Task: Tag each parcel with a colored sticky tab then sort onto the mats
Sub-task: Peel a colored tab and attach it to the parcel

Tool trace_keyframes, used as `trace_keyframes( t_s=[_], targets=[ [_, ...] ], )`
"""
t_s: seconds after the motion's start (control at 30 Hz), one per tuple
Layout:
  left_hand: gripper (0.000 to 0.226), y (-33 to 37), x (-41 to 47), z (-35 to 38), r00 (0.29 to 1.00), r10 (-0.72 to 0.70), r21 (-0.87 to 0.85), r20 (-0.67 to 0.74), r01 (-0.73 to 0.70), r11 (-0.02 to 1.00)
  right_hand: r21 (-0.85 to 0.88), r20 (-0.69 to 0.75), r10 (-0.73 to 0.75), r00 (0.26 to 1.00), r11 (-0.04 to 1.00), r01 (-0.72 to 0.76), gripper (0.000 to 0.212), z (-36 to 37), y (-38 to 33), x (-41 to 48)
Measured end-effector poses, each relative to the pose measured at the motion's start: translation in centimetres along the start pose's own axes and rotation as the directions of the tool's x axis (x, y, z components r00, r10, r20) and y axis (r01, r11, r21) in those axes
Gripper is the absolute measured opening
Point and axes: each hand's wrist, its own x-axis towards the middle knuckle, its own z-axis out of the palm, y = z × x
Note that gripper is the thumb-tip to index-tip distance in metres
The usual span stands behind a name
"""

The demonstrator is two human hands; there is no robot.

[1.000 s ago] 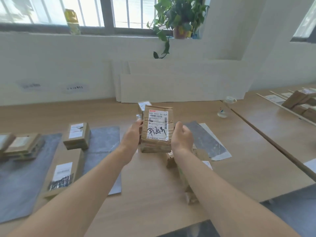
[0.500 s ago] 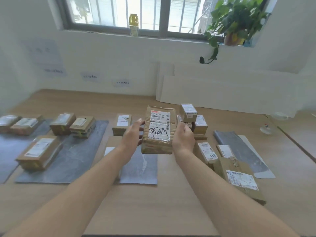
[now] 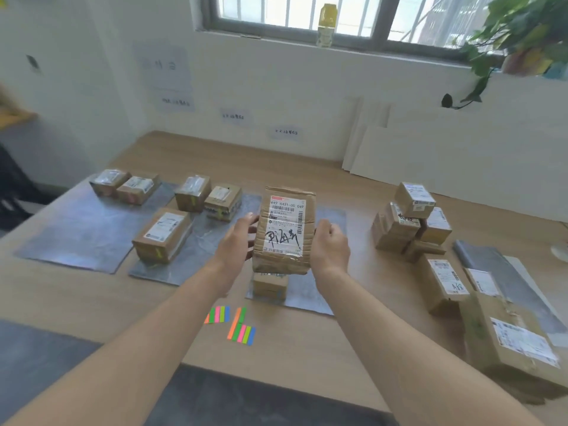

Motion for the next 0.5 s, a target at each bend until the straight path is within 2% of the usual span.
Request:
trace_keyframes(
  t_s=[0.23, 0.5],
  targets=[
    [0.046, -1.3, 1.7, -6.2, 0.99, -0.073, 0.045, -0.124, 0.079, 0.996, -0.011, 0.161, 0.025, 0.987, 1.0, -0.023, 0.034, 7.0, 0.4, -0.4],
    [0.037, -1.9, 5.4, -11.0, 0.951, -0.092, 0.012, -0.294, 0.1, 0.995, -0.006, 0.345, 0.038, 0.938, 0.999, -0.038, 0.03, 14.9, 0.4, 2.0]
  ],
)
